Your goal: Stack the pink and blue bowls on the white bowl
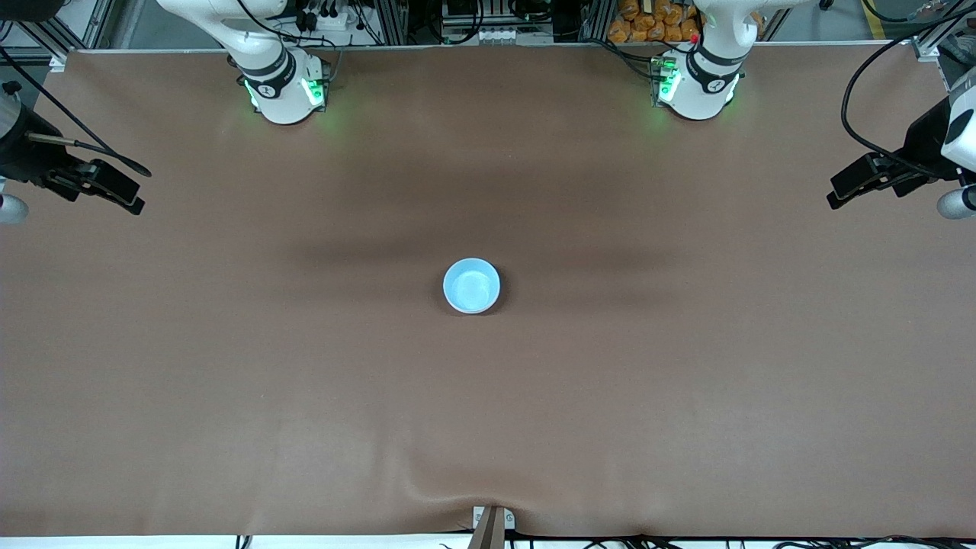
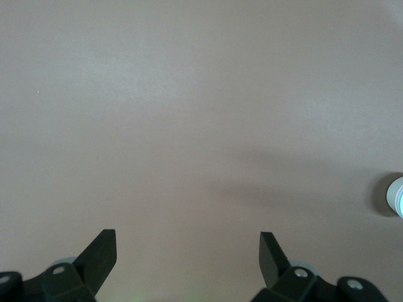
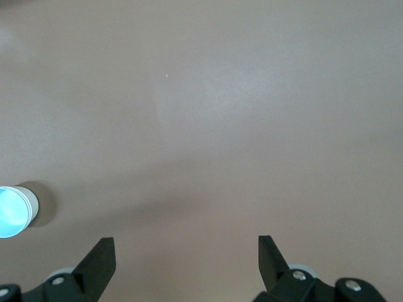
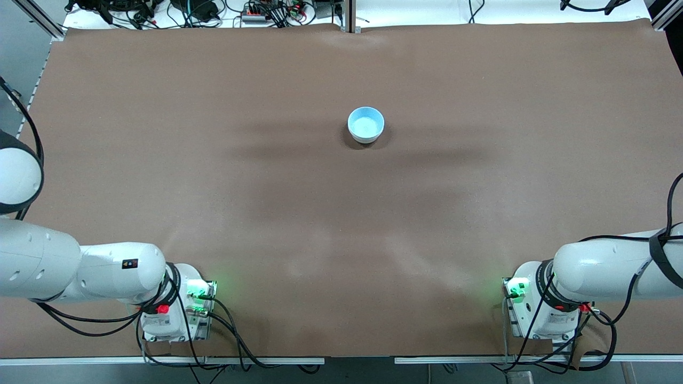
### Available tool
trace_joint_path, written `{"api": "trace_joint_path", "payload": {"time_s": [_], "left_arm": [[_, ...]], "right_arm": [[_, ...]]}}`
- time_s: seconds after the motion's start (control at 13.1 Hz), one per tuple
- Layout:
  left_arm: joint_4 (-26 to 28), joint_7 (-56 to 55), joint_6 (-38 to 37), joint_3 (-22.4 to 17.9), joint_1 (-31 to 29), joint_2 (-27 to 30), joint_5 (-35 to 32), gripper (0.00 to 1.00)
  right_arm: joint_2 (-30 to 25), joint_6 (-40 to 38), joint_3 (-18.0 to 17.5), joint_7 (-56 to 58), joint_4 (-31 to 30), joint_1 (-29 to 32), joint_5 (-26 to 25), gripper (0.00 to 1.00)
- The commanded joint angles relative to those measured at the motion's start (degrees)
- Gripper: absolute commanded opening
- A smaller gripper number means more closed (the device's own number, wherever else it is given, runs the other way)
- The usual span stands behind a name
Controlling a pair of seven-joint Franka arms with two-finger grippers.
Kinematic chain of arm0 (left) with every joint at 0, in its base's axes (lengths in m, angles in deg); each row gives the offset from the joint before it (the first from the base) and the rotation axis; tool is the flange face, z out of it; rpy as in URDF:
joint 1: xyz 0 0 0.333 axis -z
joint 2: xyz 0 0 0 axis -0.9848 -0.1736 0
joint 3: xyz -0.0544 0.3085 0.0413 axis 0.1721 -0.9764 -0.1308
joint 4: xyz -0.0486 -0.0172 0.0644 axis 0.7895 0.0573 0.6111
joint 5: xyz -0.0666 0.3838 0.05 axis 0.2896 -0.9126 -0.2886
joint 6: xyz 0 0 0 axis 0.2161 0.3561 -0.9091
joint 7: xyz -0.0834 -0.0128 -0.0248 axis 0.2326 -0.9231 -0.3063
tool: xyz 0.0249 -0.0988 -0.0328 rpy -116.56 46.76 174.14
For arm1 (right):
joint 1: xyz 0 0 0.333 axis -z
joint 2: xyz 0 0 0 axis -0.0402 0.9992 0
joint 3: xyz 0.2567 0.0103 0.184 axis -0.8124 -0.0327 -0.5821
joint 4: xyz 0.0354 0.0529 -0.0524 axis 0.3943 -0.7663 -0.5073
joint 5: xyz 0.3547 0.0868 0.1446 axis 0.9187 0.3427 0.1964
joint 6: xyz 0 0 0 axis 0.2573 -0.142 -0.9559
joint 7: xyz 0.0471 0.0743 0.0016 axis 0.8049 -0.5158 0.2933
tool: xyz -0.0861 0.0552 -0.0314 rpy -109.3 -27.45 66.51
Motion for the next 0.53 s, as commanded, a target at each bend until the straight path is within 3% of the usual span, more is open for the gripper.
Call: {"api": "trace_joint_path", "payload": {"time_s": [0.0, 0.46], "left_arm": [[0.1, 3.7, -0.5, 0.1, -0.4, 1.0, 0.8, 1.00], [-1.1, 4.5, -1.1, 0.2, -0.3, 0.5, -0.1, 1.00]], "right_arm": [[0.8, -0.5, -0.5, 0.7, 1.6, 0.2, -1.2, 1.00], [0.8, -0.5, -0.6, 1.0, 1.6, 0.0, -0.9, 1.00]]}}
